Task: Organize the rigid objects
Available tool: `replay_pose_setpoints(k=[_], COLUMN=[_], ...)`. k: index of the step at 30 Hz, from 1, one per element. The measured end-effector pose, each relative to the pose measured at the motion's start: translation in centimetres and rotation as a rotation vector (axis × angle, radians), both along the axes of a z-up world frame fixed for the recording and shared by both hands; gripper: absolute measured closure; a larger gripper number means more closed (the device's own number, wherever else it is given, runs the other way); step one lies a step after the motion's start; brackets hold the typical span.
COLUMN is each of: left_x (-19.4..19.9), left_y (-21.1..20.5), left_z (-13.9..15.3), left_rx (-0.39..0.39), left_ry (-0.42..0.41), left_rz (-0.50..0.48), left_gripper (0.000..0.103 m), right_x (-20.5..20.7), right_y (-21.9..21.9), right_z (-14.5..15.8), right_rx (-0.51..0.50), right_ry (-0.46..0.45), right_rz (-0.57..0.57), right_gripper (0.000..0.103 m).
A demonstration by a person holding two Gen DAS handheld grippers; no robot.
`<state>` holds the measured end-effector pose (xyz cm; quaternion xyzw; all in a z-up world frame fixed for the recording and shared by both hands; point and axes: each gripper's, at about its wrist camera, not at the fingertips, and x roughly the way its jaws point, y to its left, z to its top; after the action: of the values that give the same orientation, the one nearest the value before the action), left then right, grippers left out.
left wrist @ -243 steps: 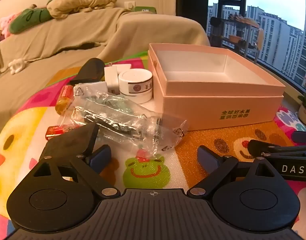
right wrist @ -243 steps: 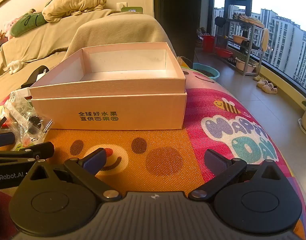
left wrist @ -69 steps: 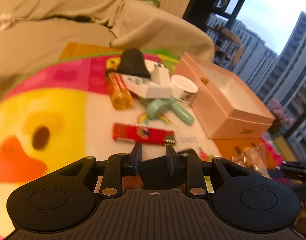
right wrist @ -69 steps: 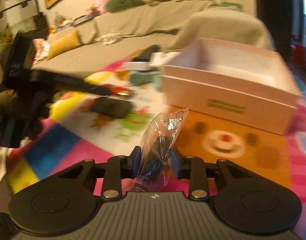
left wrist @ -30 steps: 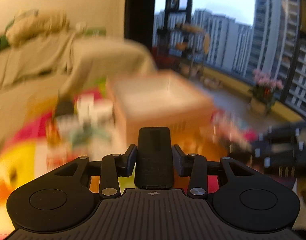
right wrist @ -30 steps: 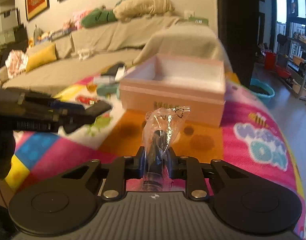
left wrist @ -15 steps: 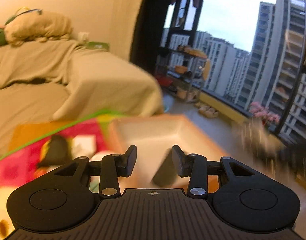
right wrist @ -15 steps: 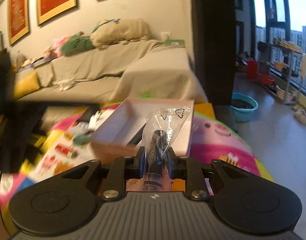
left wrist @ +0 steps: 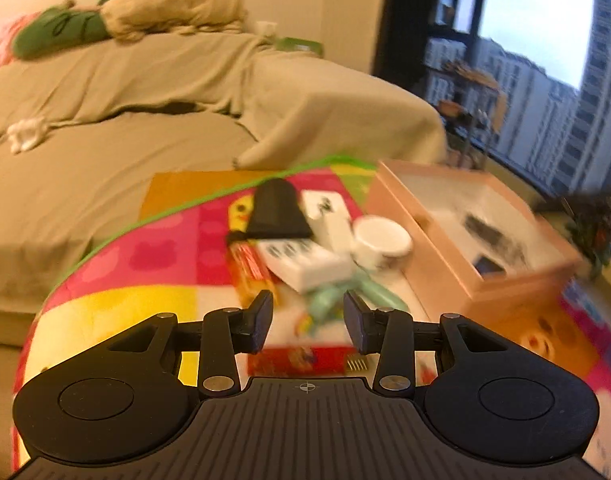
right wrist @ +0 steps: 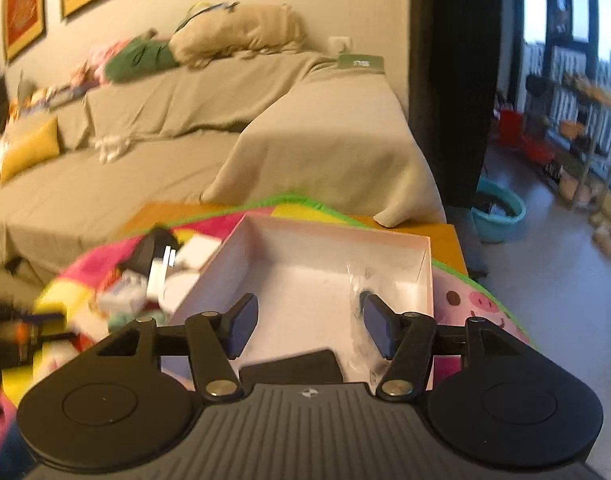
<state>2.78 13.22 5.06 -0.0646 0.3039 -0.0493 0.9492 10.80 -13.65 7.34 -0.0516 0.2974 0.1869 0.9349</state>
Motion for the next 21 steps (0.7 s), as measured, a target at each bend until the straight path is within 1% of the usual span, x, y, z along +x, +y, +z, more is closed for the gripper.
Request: replay_pose_setpoints(k=[2, 4, 6, 7, 9, 11, 14, 16, 17, 21], left_x=[1.3, 2.5, 3.4, 3.5, 3.5, 3.3, 3.4, 4.0, 4.4, 7.0], left_y=[1.1, 2.1, 3.1, 3.4, 3.5, 3.4, 4.5, 5.3, 5.4, 5.3], left_z=[-0.1, -0.2, -0.5, -0.6, -0.9, -1.2, -1.8, -1.7, -1.6, -2.6], left_rx=[-0.058, -0.109, -0.143, -0.151, -0.15, -0.136, -0.169, -0.188, -0.188, -0.169], left_ry=[-0.004, -0.006, 0.006, 0.013, 0.016, 0.026, 0.033, 0.026, 0.025, 0.07], left_rz=[0.036, 0.075, 0.117, 0.124, 0.083, 0.052, 0.102, 0.144, 0.149, 0.144], left_gripper=[0.059, 0.059, 0.06, 0.06, 0.06, 0.06, 0.06, 0.06, 0.06, 0.061], right_x=[-1.1, -2.1, -3.0, -3.3, -4.1, -4.8, -5.6, -6.0, -6.3, -7.1], right_y=[0.3, 0.6, 0.6, 0.7, 1.0, 1.6, 2.6, 3.6, 4.3, 7.8], right_z=[-0.4, -0.7, -0.9, -1.0, -1.3, -1.7, -2.2, -2.5, -2.8, -3.9], right_rx=[-0.032, -0.044, -0.023, -0.009, 0.022, 0.028, 0.009, -0.006, -0.015, -0.049], right_ry=[-0.014, -0.009, 0.008, 0.016, 0.028, 0.036, 0.036, 0.03, 0.03, 0.034], right_rz=[0.016, 0.021, 0.026, 0.032, 0.055, 0.089, 0.149, 0.185, 0.204, 0.268], right_gripper=[0.036, 0.036, 0.035, 0.035, 0.034, 0.034, 0.034, 0.033, 0.033, 0.033])
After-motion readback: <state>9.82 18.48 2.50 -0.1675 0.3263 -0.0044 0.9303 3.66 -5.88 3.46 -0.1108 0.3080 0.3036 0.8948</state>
